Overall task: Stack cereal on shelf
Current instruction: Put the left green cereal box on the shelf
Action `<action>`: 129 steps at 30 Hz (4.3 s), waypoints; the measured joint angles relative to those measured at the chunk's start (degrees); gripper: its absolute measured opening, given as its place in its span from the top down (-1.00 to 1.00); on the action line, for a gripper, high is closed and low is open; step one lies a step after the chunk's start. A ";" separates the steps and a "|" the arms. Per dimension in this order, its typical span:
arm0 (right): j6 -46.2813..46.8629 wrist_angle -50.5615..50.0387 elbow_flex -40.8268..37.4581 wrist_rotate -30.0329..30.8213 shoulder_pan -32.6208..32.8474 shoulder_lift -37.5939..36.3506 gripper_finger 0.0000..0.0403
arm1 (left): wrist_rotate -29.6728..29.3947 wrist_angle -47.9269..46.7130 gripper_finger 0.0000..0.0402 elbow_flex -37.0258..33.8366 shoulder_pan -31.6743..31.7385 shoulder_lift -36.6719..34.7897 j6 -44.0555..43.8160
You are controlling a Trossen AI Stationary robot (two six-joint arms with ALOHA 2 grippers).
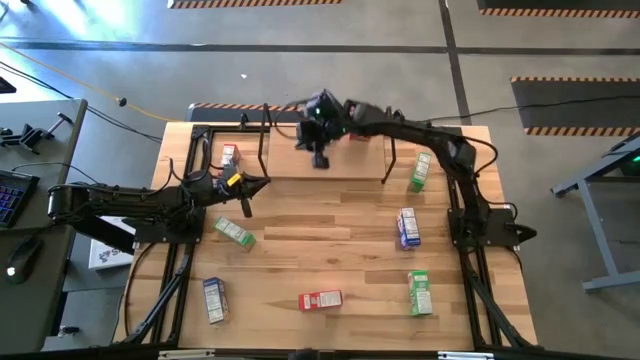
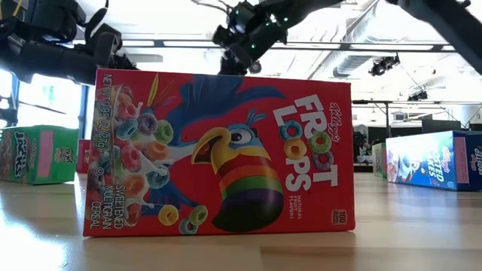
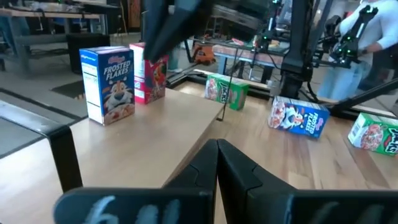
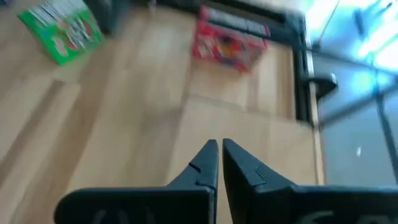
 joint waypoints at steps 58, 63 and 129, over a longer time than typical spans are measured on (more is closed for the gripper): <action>21.33 50.94 -56.55 14.66 15.01 -26.62 1.00 | 9.24 -78.21 -0.11 35.06 -16.04 13.09 -6.41; 20.99 50.92 -56.55 14.62 15.56 -26.62 1.00 | 9.94 -84.17 -0.21 37.56 -19.99 17.47 -6.20; 32.72 73.99 -60.92 5.20 17.54 -26.60 -0.44 | -5.16 -14.93 0.15 21.66 -19.34 12.57 5.82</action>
